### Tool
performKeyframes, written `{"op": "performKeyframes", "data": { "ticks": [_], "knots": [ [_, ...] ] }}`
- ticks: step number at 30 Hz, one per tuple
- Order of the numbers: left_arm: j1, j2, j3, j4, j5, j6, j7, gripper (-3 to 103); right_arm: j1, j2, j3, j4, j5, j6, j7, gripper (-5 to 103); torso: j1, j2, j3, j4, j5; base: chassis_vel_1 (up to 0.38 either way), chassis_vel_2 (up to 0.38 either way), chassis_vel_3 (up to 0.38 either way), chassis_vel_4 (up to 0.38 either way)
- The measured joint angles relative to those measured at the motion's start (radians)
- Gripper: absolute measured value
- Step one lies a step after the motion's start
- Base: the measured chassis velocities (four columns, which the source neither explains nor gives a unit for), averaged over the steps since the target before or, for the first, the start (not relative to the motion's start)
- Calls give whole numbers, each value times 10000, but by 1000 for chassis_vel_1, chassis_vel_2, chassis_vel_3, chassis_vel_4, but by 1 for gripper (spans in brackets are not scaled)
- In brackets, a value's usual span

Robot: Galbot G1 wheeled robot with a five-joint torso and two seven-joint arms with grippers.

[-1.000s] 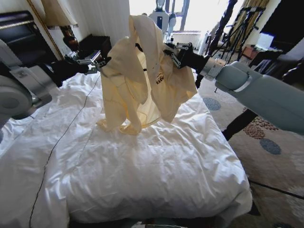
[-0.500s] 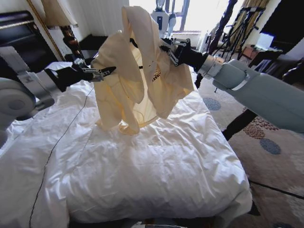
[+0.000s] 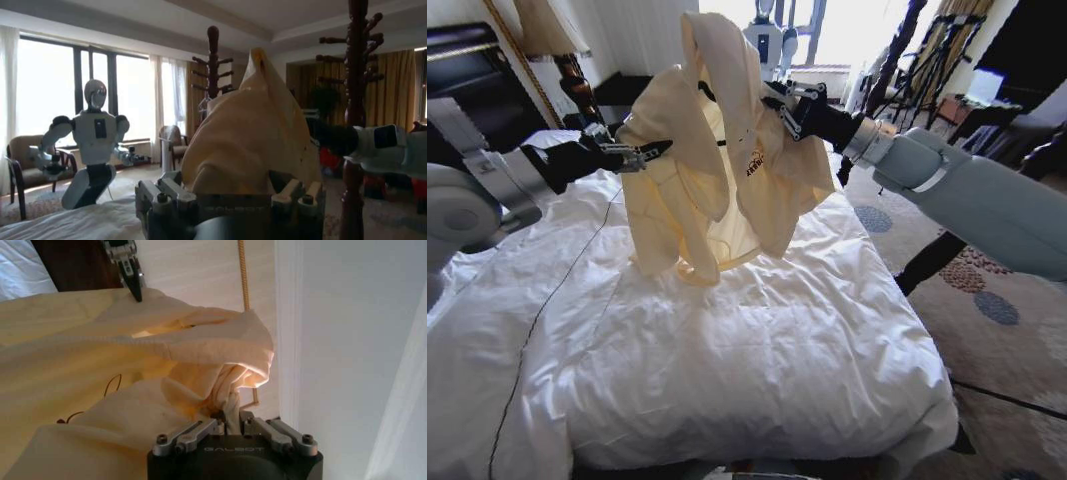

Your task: Pick up the clothes from the bed and hang them on the clothes hanger.

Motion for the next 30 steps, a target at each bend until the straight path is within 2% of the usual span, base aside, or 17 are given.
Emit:
{"op": "performKeyframes", "data": {
  "ticks": [7,9,11,12,16,17,18,25,27,30],
  "knots": [
    [-14,18,4,-18,-140,-50,-89,66,-75,-10,0,82,0,-47,38,5,0,0,0,1,1,0,0,0,0],
    [-14,19,4,-25,-147,-56,-84,66,-85,-26,0,97,0,-50,38,5,0,0,0,1,1,0,0,0,0],
    [-12,16,4,-51,-158,-78,-70,57,-114,-77,0,150,4,-71,43,5,0,0,0,1,1,0,0,0,0],
    [-12,16,4,-51,-158,-78,-70,57,-114,-77,0,150,4,-71,43,5,0,0,0,1,1,0,0,0,0],
    [-12,11,4,-87,-175,-95,-58,42,-149,-137,0,245,39,-149,65,5,0,0,0,1,1,0,0,0,0],
    [-12,11,4,-87,-175,-95,-58,42,-149,-137,0,245,39,-149,65,5,0,0,0,1,1,0,0,0,0],
    [-14,13,3,-91,-185,-97,-58,42,-165,-157,0,286,52,-204,90,5,0,0,0,1,0,0,0,0,0],
    [-18,70,-36,-112,-236,-107,15,19,-401,-343,-12,723,265,-826,317,3,0,0,0,0,2,0,0,0,0],
    [-23,76,-39,-113,-238,-114,35,19,-430,-355,-16,778,270,-896,395,3,0,0,0,0,2,0,0,0,0],
    [-37,67,-39,-128,-241,-125,103,7,-480,-408,-37,962,378,-1180,618,3,0,0,0,1,1,0,0,0,0]
  ]
}}
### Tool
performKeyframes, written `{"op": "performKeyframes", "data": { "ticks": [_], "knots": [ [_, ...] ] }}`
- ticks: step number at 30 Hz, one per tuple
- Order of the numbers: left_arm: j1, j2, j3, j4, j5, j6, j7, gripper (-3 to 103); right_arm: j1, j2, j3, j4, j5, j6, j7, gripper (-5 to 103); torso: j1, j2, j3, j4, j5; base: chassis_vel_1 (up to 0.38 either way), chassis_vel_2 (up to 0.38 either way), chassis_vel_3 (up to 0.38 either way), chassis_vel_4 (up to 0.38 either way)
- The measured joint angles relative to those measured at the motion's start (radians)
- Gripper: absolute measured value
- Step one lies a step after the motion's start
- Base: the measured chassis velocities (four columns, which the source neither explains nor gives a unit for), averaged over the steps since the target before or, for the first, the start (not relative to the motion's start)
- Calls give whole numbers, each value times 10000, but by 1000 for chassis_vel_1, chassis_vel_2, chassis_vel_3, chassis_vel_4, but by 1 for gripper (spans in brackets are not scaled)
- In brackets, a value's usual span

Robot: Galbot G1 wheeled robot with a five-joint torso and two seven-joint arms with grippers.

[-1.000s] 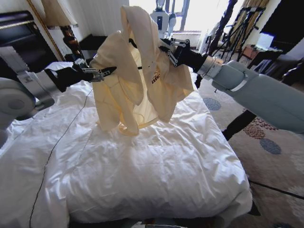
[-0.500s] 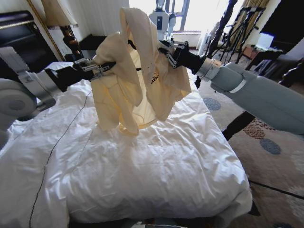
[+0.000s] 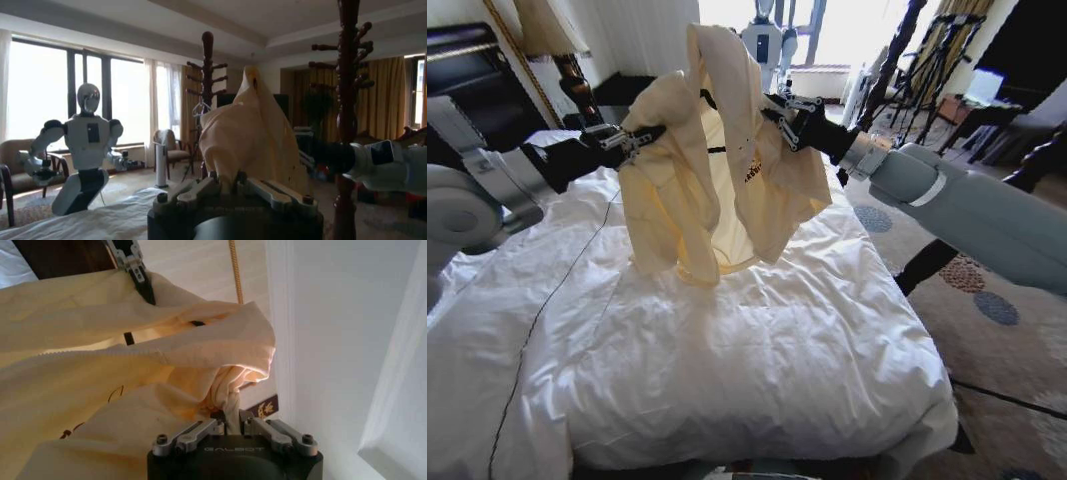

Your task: Pick up the clothes from the bed and hang them on the clothes hanger.

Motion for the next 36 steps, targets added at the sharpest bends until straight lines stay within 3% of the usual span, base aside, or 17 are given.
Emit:
{"op": "performKeyframes", "data": {
  "ticks": [4,8,11,12,15,17,21,25,27,28,30,32,36],
  "knots": [
    [-1,-12,0,-25,0,-3,19,3,-22,-35,-10,107,282,-159,85,5,0,0,0,0,0,0,0,0,0],
    [-2,-27,2,-5,10,0,22,3,-34,-140,-74,472,1351,-560,92,9,0,0,0,-1,0,0,0,0,0],
    [11,-78,16,28,62,14,23,3,8,-234,-140,865,2488,-941,-112,21,0,0,0,0,0,0,0,0,0],
    [11,-78,16,28,62,14,23,3,8,-234,-140,865,2488,-941,-112,21,0,0,0,0,0,0,0,0,0],
    [39,-152,35,36,130,32,23,3,132,-277,-161,1030,3328,-1252,-506,37,-1,0,0,0,0,0,0,0,0],
    [40,-157,39,42,144,34,22,3,174,-286,-163,1036,3511,-1307,-637,37,-1,0,0,0,0,0,0,0,0],
    [36,-162,51,102,200,45,18,3,416,-455,-182,1152,4484,-1692,-1064,60,0,0,0,-1,-1,0,0,0,0],
    [36,-162,52,130,214,49,-1,3,430,-623,-108,1151,4928,-1853,-1076,70,-1,0,0,0,0,0,0,0,0],
    [53,-163,52,130,232,49,-7,3,423,-836,48,1204,5649,-2141,-941,81,0,0,0,-1,0,0,0,0,0],
    [53,-163,52,130,232,49,-7,3,423,-836,48,1204,5649,-2141,-941,81,0,0,0,-1,0,0,0,0,0],
    [62,-162,52,105,237,50,-16,3,437,-958,143,1597,6738,-2631,-552,91,0,0,1,-3,3,0,0,0,0],
    [62,-154,51,96,237,50,-20,3,444,-969,178,1814,7253,-2841,-347,91,0,0,0,-3,3,0,0,0,0],
    [36,-89,15,66,228,51,-76,3,183,-790,289,2977,9596,-4039,653,100,-2,0,0,-2,-4,0,0,0,0]
  ]
}}
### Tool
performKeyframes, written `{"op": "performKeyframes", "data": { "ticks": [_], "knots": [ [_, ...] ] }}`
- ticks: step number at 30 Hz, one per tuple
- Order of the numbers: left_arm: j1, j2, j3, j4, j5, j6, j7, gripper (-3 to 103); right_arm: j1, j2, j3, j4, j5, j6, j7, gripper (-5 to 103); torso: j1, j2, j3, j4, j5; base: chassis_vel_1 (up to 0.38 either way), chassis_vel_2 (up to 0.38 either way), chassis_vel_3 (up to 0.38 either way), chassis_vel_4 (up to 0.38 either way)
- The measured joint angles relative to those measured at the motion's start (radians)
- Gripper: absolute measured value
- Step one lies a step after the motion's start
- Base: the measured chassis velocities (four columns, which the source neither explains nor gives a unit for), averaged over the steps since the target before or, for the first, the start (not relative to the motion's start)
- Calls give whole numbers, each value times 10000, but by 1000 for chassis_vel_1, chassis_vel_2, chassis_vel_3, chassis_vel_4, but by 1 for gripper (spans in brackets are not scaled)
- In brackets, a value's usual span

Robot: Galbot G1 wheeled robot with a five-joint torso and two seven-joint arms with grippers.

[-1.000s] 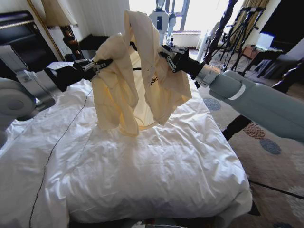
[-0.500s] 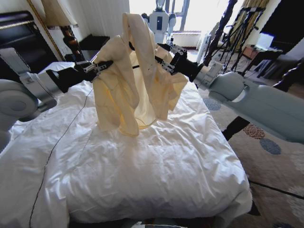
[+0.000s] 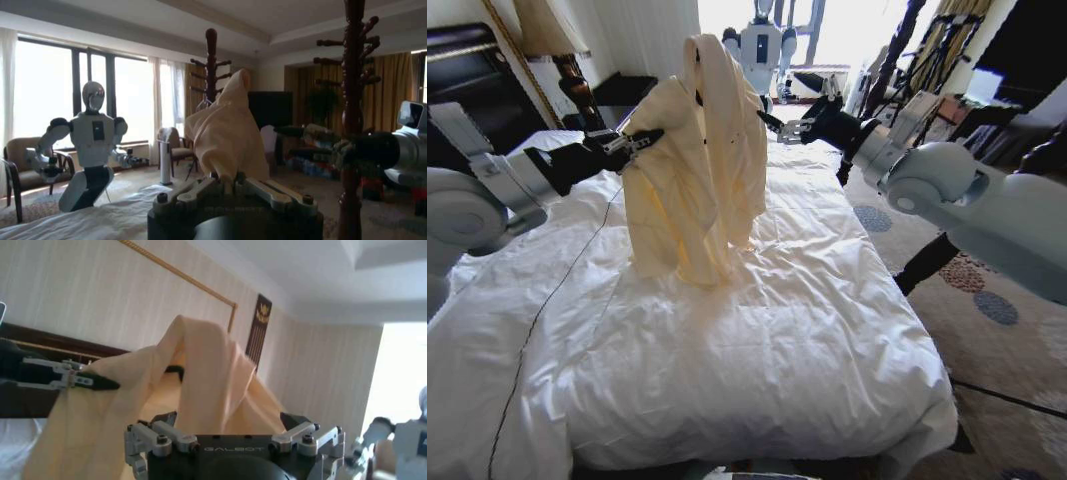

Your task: Pick up the clothes from the bed and hang them on the clothes hanger.

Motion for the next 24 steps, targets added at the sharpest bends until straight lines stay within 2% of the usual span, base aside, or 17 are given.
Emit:
{"op": "performKeyframes", "data": {
  "ticks": [1,4,5,7,12,13,14,16,17,20,21,24],
  "knots": [
    [0,0,0,0,0,0,0,3,0,0,0,0,0,0,0,100,0,0,0,0,0,0,0,0,0],
    [-16,99,-58,-63,-52,-1,-4,3,-500,611,58,167,347,-144,831,100,0,0,1,2,5,0,0,0,0],
    [-16,99,-58,-63,-52,-1,-4,3,-500,611,58,167,347,-144,831,100,0,0,1,2,5,0,0,0,0],
    [-16,161,-120,-141,-112,0,-2,3,-615,1046,116,-7,354,-130,1244,100,3,-1,3,3,3,0,0,0,0],
    [-16,174,-197,-207,-142,0,-2,3,-534,1720,139,-490,194,174,1549,101,1,0,2,1,3,0,0,0,0],
    [-11,174,-201,-209,-142,-1,-3,3,-493,1902,128,-559,125,291,1710,97,2,-1,2,1,3,0,0,0,0],
    [-11,174,-201,-209,-142,-1,-3,3,-493,1902,128,-559,125,291,1710,97,2,-1,2,1,3,0,0,0,0],
    [6,150,-201,-209,-137,0,-31,3,-424,2160,99,-651,-15,421,1870,87,3,-1,2,4,0,0,0,0,0],
    [6,150,-201,-209,-137,0,-31,3,-424,2160,99,-651,-15,421,1870,87,3,-1,2,4,0,0,0,0,0],
    [35,102,-201,-201,-104,7,-77,3,-370,2215,62,-644,-161,454,1887,76,2,-1,2,2,3,0,0,0,0],
    [35,102,-201,-201,-104,7,-77,3,-370,2215,62,-644,-161,454,1887,76,2,-1,2,2,3,0,0,0,0],
    [58,16,-166,-201,-41,21,-87,3,-354,2135,48,-691,-389,510,1907,60,1,0,1,0,7,0,0,0,0]
  ]
}}
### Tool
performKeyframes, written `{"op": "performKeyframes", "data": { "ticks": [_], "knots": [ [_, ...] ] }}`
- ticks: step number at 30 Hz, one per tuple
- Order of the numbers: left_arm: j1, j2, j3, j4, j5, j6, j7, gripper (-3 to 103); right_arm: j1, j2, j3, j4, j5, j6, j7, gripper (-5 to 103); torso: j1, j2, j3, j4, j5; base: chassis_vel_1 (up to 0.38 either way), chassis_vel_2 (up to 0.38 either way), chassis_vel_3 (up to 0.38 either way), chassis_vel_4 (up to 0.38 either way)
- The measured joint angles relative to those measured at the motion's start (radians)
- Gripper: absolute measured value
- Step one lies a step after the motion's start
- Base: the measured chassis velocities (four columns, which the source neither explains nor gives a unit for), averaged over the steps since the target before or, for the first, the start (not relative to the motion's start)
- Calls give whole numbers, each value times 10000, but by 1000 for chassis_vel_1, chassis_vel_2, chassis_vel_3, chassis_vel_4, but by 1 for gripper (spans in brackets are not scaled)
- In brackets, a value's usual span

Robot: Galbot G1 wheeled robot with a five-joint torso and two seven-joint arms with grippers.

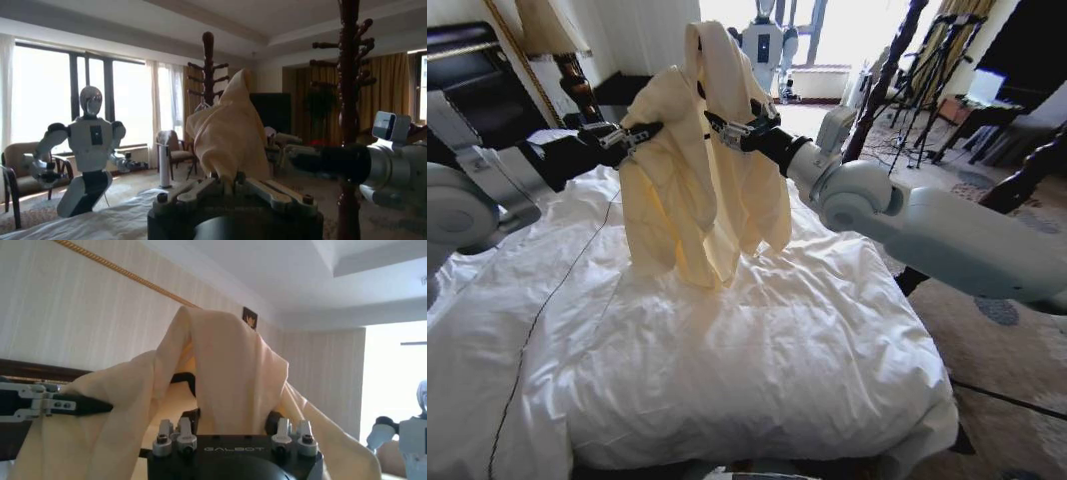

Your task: Pick up the clothes from the bed and hang them on the clothes hanger.

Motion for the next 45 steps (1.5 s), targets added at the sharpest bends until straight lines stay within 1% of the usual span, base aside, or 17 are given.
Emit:
{"op": "performKeyframes", "data": {
  "ticks": [1,4,5,11,13,15,18,24,30,33,34,36,37,40,41,44,45],
  "knots": [
    [0,0,0,0,0,0,0,3,0,0,0,0,0,0,0,60,0,0,0,0,0,0,0,0,0],
    [40,-84,50,-2,105,30,-3,3,73,-173,-20,42,-171,1,0,44,1,-1,1,1,-2,0,0,0,0],
    [40,-84,50,-2,105,30,-3,3,73,-173,-20,42,-171,1,0,44,1,-1,1,1,-2,0,0,0,0],
    [59,-120,101,-20,155,79,-19,3,274,-310,-38,155,-320,14,60,16,0,0,-1,0,-1,0,0,0,0],
    [83,-119,101,-32,173,96,-19,3,359,-310,-39,162,-319,10,109,16,0,0,-1,0,-2,0,0,0,0],
    [137,-120,97,-62,245,128,-13,3,642,-296,-38,125,-301,-9,222,6,0,0,-1,1,-3,0,0,0,0],
    [147,-124,89,-90,278,144,12,3,959,-265,-36,30,-198,-102,310,-2,0,0,-1,0,-3,0,0,0,0],
    [153,-148,70,-177,313,181,119,3,1725,-122,-36,-547,90,-299,323,-2,0,0,-1,1,-2,0,0,0,0],
    [224,-280,63,-265,466,206,393,3,2701,179,-96,-1350,544,-554,-157,-2,0,0,-1,-1,-2,0,0,0,0],
    [241,-374,58,-346,504,229,446,3,3527,555,-349,-1986,790,-854,-1035,-1,0,-1,-1,2,-4,0,0,0,0],
    [241,-374,58,-346,504,229,446,3,3527,555,-349,-1986,790,-854,-1035,-1,0,-1,-1,2,-4,0,0,0,0],
    [246,-406,57,-419,520,284,531,3,4115,720,-489,-2396,878,-1305,-2010,0,1,-1,-1,3,-6,0,0,0,0],
    [246,-406,57,-419,520,284,531,3,4115,720,-489,-2396,878,-1305,-2010,0,1,-1,-1,3,-6,0,0,0,0],
    [273,-468,33,-519,546,306,591,3,4707,728,-601,-2931,407,-2174,-3475,0,0,0,-1,1,-2,0,0,0,0],
    [273,-468,33,-519,546,306,591,3,4707,728,-601,-2931,407,-2174,-3475,0,0,0,-1,1,-2,0,0,0,0],
    [248,-526,2,-602,535,311,607,3,4967,645,-539,-2962,-137,-3582,-4050,0,1,0,-1,0,0,0,0,0,0],
    [248,-526,2,-602,535,311,607,3,4967,645,-539,-2962,-137,-3582,-4050,0,1,0,-1,0,0,0,0,0,0]
  ]
}}
